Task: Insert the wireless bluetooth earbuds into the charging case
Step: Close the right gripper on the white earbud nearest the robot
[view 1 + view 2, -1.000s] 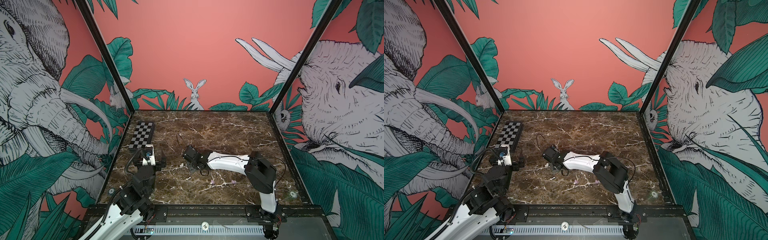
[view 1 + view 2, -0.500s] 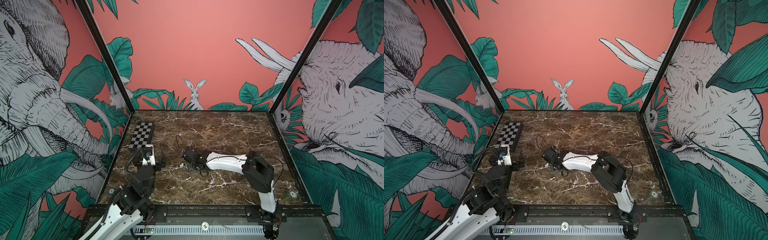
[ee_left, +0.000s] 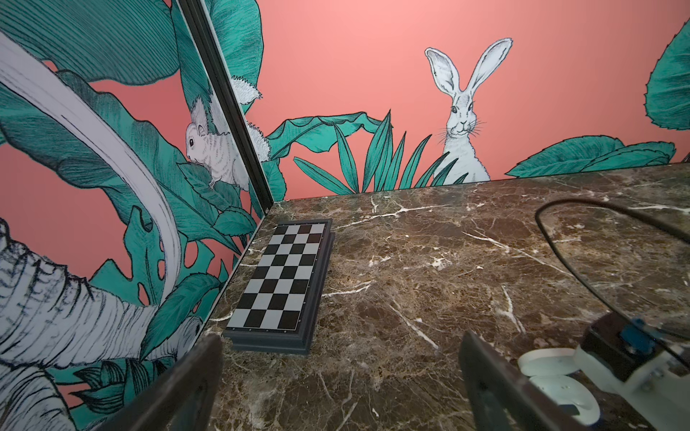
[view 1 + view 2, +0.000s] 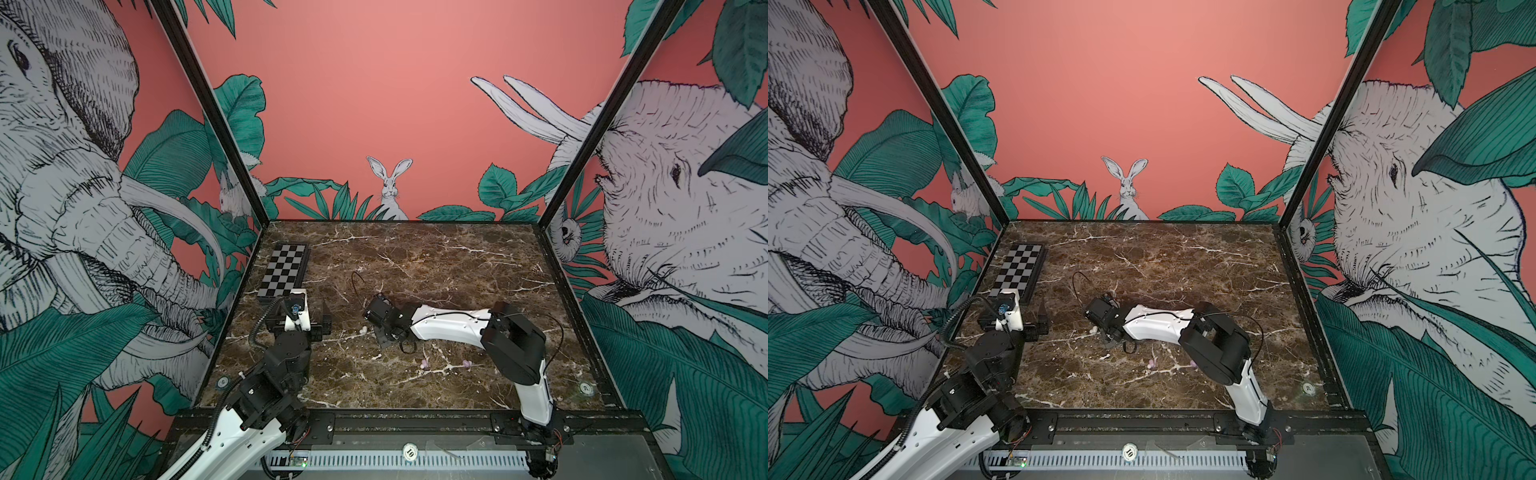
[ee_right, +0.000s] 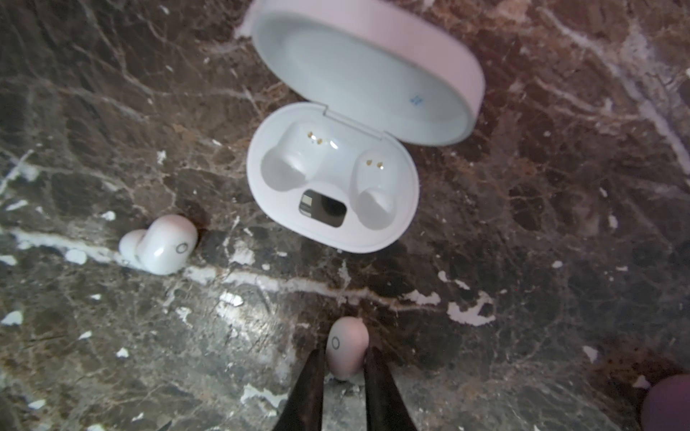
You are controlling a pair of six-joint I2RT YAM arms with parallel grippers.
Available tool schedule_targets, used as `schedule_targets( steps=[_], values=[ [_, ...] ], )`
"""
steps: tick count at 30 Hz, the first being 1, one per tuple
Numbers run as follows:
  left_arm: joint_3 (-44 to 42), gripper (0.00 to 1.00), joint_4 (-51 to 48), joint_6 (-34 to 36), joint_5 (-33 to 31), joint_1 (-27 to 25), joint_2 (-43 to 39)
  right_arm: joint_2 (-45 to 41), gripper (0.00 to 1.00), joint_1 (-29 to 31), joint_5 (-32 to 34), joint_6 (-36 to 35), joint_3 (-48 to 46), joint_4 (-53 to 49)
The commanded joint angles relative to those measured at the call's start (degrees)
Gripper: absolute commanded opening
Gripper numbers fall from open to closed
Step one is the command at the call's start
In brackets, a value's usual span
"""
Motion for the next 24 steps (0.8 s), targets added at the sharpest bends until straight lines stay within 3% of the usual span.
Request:
schedule_targets(
  steps=[1, 12, 24],
  values=[
    [-0.6, 0.99, 1.4, -0.2, 0.1, 0.3, 0.1, 1.2, 0.21, 0.5, 1.0, -0.3, 0.5, -1.4],
    [-0.6, 0.99, 1.4, -0.2, 0.1, 0.4, 0.1, 1.5, 0.28, 0.5, 1.9, -1.1, 1.3, -2.1],
    [-0.5, 0.99, 1.4, -0.2, 0.3, 0.4, -0.2, 2.3, 0.26, 0.5, 3.8, -2.0, 2.9, -3.8]
  ],
)
